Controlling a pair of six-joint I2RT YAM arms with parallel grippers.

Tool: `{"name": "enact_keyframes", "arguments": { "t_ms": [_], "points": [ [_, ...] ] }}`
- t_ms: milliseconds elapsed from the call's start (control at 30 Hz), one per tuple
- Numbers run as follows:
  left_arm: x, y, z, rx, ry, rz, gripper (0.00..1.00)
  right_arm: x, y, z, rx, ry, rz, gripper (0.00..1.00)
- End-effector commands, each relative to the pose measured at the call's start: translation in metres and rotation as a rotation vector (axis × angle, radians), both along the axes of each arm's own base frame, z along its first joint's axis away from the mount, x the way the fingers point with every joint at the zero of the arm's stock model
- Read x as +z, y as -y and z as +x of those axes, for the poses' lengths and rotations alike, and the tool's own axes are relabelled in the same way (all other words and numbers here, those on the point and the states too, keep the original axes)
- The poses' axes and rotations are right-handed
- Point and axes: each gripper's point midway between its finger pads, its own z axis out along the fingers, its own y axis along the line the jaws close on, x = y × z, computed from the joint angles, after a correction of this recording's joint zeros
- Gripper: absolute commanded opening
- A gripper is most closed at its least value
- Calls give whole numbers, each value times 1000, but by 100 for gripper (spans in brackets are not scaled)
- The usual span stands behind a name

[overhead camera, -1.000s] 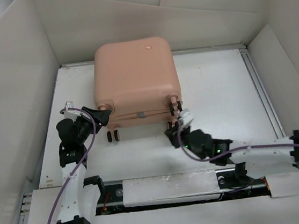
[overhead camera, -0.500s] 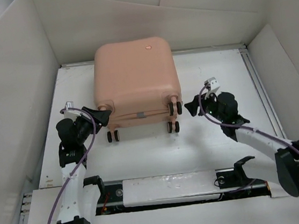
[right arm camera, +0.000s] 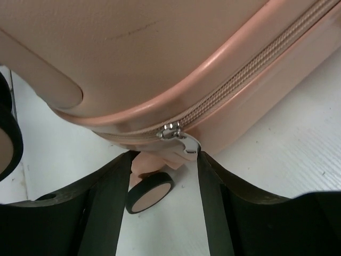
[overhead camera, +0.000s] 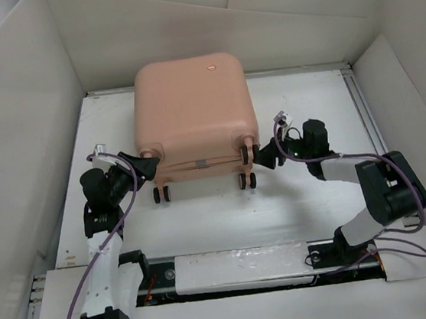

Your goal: Pack the luggage

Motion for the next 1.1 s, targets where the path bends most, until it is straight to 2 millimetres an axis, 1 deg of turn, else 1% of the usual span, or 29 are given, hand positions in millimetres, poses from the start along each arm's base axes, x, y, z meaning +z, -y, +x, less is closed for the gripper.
{"name": "enact_keyframes", "arguments": {
  "t_ms": [0,100,133,200,233,267,300,333,367,400,467,500,600,633,667,700,733,767,800,867,900,933,967,1000,1033,1067],
  "points": [
    [85,16,-1,-111,315,9,0,39,-11,14,90,163,56,58],
    [83,16,-1,-111,310,15,0,43,-9,21,71,193,44,58],
    [81,16,-1,-111,301,13,0,43,-9,23,62,194,42,60],
    [81,16,-1,-112,305,22,0,50,-9,29,54,221,39,62],
    [83,16,-1,-112,305,22,0,46,-6,31,35,216,21,64],
    [83,15,-1,-113,310,30,0,49,-3,43,-10,231,-4,67],
    [80,15,-2,-113,296,27,0,39,1,44,-28,197,-32,68],
    [83,15,-2,-115,302,38,0,39,6,48,-49,205,-42,68],
    [83,15,-2,-115,302,38,0,34,7,50,-57,193,-47,70],
    [83,15,-2,-115,302,38,0,39,6,52,-58,221,-41,71],
    [83,15,-2,-115,302,38,0,34,2,49,-28,201,-26,71],
    [83,15,-2,-115,302,38,0,37,2,50,-29,219,-22,70],
    [83,15,-2,-115,302,38,0,42,-2,45,11,227,2,63],
    [78,15,-2,-115,291,36,0,50,-8,43,32,260,19,56],
    [78,15,-2,-115,291,36,0,53,-9,38,44,260,36,52],
    [75,15,-1,-116,295,44,0,60,-9,38,44,284,41,49],
    [75,15,-1,-116,295,44,0,58,-9,36,42,275,47,46],
    [75,15,-1,-116,295,44,0,63,-8,33,42,295,50,38],
    [71,15,-1,-116,287,42,0,70,-8,32,40,308,61,34],
    [71,15,-1,-116,286,42,0,74,-8,31,40,319,63,26],
    [71,15,-1,-116,286,42,0,74,-8,31,40,319,63,24],
    [67,15,-2,-116,277,41,0,77,-8,31,40,328,64,22],
    [67,15,-2,-116,277,41,0,77,-7,34,21,328,61,19],
    [67,15,-1,-117,282,49,0,77,-7,34,19,320,65,13],
    [65,15,-2,-117,273,47,0,77,-6,36,6,321,62,10],
    [67,15,-3,-117,283,49,0,73,-4,37,-14,311,56,7]
  ]
}}
